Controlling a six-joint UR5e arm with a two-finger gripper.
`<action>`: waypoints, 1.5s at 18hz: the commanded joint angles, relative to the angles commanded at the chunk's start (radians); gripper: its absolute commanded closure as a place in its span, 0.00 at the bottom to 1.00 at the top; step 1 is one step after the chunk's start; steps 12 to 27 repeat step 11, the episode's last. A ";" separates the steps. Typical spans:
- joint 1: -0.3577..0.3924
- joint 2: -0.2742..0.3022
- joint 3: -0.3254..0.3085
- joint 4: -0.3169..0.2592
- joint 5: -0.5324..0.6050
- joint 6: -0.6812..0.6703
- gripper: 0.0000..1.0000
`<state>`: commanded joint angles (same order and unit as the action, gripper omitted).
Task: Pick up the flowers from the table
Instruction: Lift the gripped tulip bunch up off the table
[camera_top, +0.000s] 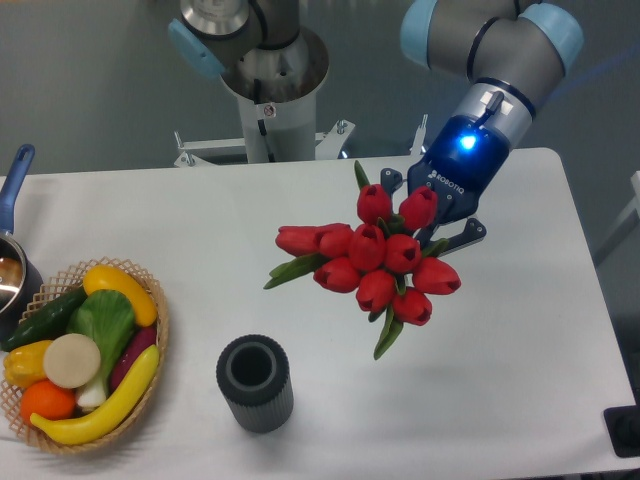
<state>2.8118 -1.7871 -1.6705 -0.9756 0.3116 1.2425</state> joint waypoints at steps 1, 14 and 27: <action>-0.005 0.000 0.000 0.000 -0.018 0.000 0.84; -0.018 -0.002 -0.006 0.002 -0.032 0.002 0.84; -0.018 -0.002 -0.006 0.002 -0.032 0.002 0.84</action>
